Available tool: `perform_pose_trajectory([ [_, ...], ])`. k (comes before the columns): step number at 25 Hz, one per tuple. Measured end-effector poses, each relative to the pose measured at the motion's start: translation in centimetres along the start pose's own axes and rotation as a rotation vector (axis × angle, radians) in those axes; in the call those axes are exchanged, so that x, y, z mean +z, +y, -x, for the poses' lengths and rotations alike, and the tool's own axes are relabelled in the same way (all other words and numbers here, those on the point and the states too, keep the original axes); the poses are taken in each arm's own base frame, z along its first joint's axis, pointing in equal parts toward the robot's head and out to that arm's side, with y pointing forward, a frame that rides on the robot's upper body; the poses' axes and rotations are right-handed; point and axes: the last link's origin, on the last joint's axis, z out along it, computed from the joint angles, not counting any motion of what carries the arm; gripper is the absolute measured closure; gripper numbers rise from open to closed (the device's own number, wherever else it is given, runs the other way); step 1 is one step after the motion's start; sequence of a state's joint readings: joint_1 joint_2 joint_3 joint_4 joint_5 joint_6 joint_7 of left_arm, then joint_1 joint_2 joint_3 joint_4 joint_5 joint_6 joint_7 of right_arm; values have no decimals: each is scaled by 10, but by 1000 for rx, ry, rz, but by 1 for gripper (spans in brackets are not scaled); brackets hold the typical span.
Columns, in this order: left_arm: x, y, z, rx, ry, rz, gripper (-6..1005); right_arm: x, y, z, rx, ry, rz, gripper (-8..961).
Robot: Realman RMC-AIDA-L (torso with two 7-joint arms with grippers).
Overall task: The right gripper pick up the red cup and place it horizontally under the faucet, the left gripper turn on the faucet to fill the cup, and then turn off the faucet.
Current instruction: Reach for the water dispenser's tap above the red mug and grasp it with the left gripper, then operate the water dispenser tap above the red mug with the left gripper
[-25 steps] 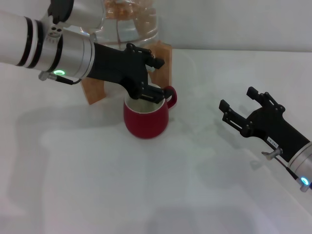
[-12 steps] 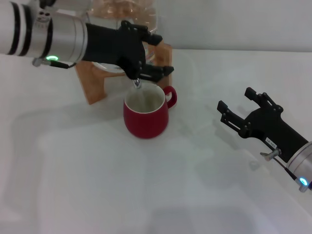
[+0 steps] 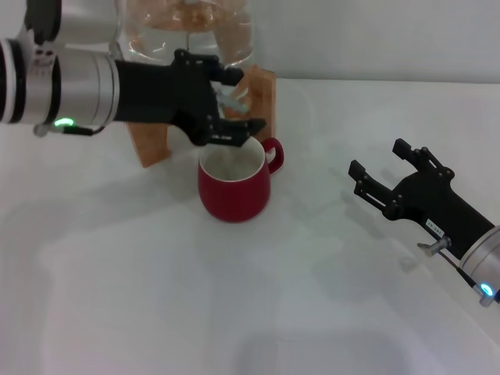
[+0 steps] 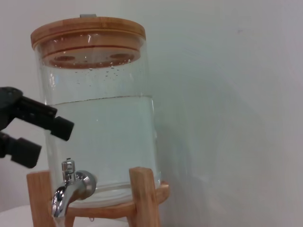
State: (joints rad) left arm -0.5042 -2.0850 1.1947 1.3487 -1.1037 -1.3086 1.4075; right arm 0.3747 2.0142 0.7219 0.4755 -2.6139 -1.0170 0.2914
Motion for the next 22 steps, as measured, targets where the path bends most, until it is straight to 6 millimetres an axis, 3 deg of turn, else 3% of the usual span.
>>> perform_pose_trajectory([
  [12,-12,16,20,-53,-2,-23,242,-2,4,-3,0,12,13,84],
  [22,-13,20,24,-65,-3,-14,243,-4,6,-5,1,19,23,83],
])
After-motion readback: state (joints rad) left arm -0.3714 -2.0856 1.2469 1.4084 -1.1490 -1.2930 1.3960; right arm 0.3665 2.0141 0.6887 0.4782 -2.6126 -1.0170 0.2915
